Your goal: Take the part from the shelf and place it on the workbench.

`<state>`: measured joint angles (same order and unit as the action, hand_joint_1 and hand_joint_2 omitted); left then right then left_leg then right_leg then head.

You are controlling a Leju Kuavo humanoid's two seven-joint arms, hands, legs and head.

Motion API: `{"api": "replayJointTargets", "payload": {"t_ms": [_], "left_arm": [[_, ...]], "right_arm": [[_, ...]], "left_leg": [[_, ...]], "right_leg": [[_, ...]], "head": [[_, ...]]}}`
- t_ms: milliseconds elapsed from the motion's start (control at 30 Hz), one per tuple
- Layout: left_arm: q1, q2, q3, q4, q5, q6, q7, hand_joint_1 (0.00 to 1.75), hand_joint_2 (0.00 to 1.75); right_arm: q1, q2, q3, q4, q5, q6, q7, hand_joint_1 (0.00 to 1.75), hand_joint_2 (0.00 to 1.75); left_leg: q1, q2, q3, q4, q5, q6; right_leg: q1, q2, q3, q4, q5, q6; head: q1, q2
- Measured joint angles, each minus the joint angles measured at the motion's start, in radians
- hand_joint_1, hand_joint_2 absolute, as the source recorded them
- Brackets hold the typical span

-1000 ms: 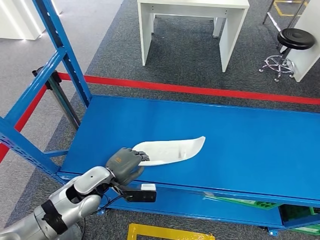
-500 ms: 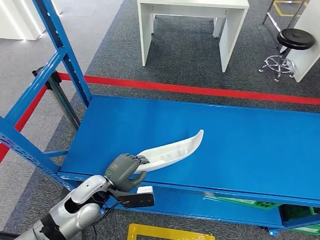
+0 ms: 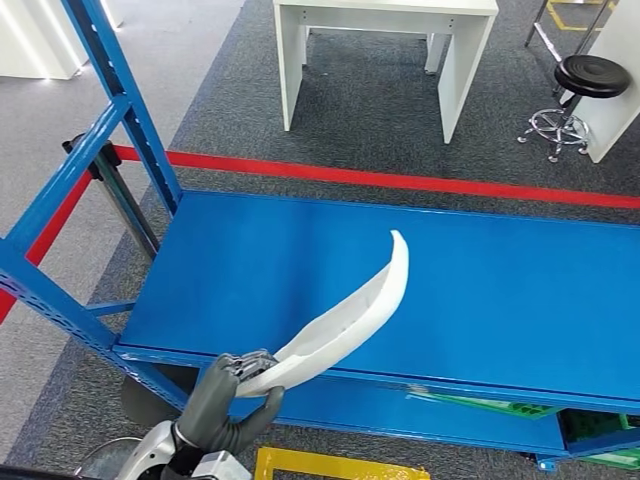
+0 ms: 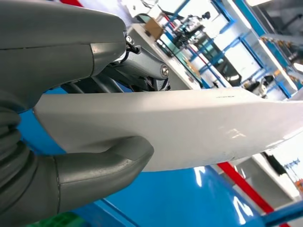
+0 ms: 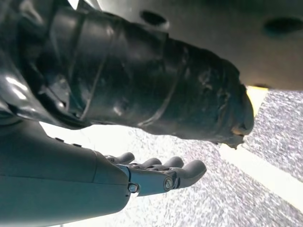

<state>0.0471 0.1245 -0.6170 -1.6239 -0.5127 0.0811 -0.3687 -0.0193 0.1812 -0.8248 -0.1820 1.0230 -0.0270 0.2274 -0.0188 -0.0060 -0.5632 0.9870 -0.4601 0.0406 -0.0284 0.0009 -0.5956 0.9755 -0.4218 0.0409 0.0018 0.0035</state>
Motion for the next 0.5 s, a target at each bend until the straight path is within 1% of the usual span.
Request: {"api": "replayJointTargets", "payload": {"t_ms": [100, 200, 233, 300, 333, 367, 400, 433, 467, 500], "left_arm": [[0.041, 0.000, 0.021, -0.033, 0.000, 0.004, -0.008, 1.75, 1.75], [0.062, 0.000, 0.035, -0.053, 0.000, 0.006, -0.009, 1.75, 1.75], [0.066, 0.000, 0.038, -0.059, 0.000, 0.006, -0.009, 1.75, 1.75], [0.073, 0.000, 0.043, -0.068, 0.001, 0.006, -0.009, 1.75, 1.75], [0.075, 0.000, 0.045, -0.071, 0.001, 0.006, -0.009, 1.75, 1.75], [0.076, 0.000, 0.047, -0.075, 0.001, 0.007, -0.009, 1.75, 1.75], [0.077, -0.001, 0.049, -0.077, 0.001, 0.007, -0.009, 1.75, 1.75], [0.078, -0.001, 0.050, -0.078, 0.001, 0.008, -0.009, 1.75, 1.75], [0.080, -0.001, 0.050, -0.078, 0.001, 0.008, -0.009, 1.75, 1.75], [0.082, -0.001, 0.051, -0.078, 0.001, 0.008, -0.009, 1.75, 1.75]], "right_arm": [[0.002, 0.004, -0.005, 0.000, -0.002, 0.000, -0.002, 0.00, 0.00], [0.002, 0.007, -0.008, 0.000, -0.003, -0.001, -0.002, 0.00, 0.00], [0.002, 0.008, -0.009, 0.000, -0.004, -0.001, -0.002, 0.00, 0.00], [0.002, 0.009, -0.011, 0.000, -0.004, -0.001, -0.002, 0.00, 0.00], [0.003, 0.009, -0.012, 0.000, -0.004, -0.001, -0.002, 0.00, 0.00], [0.003, 0.009, -0.014, 0.000, -0.004, -0.001, -0.002, 0.00, 0.00], [0.003, 0.009, -0.015, 0.000, -0.004, -0.001, -0.002, 0.00, 0.00], [0.003, 0.009, -0.016, 0.000, -0.004, -0.001, -0.002, 0.00, 0.00], [0.004, 0.009, -0.016, 0.000, -0.004, -0.001, -0.002, 0.00, 0.00], [0.004, 0.009, -0.017, 0.000, -0.004, -0.001, -0.002, 0.00, 0.00]], "left_leg": [[-0.002, 0.000, 0.000, 0.002, -0.001, 0.002], [-0.004, 0.000, -0.002, 0.005, -0.003, 0.006], [-0.005, 0.000, -0.002, 0.006, -0.003, 0.008], [-0.002, 0.001, 0.001, 0.001, 0.002, 0.016], [0.001, 0.002, 0.003, -0.003, 0.005, 0.021], [0.004, 0.003, 0.004, -0.006, 0.009, 0.025], [0.005, 0.004, 0.004, -0.007, 0.011, 0.028], [0.004, 0.004, 0.002, -0.007, 0.011, 0.029], [0.003, 0.004, 0.001, -0.006, 0.011, 0.030], [0.002, 0.005, -0.001, -0.004, 0.011, 0.029]], "right_leg": [[-0.001, 0.000, 0.001, 0.000, 0.001, 0.003], [-0.003, 0.000, 0.003, -0.001, 0.002, 0.008], [-0.003, 0.000, 0.004, -0.002, 0.003, 0.010], [-0.004, 0.000, 0.003, 0.000, -0.001, 0.015], [-0.003, -0.001, -0.004, 0.015, -0.015, 0.016], [-0.002, -0.001, -0.019, 0.051, -0.041, 0.016], [-0.001, -0.001, -0.045, 0.111, -0.079, 0.015], [0.000, -0.001, -0.074, 0.185, -0.120, 0.014], [0.001, -0.001, -0.101, 0.255, -0.153, 0.013], [0.001, -0.001, -0.115, 0.300, -0.171, 0.011]], "head": [[0.000, 0.000], [0.000, 0.000], [0.000, 0.000], [0.000, 0.000], [0.001, 0.000], [0.002, 0.000], [0.004, 0.000], [0.005, 0.000], [0.006, 0.000], [0.006, 0.000]]}}
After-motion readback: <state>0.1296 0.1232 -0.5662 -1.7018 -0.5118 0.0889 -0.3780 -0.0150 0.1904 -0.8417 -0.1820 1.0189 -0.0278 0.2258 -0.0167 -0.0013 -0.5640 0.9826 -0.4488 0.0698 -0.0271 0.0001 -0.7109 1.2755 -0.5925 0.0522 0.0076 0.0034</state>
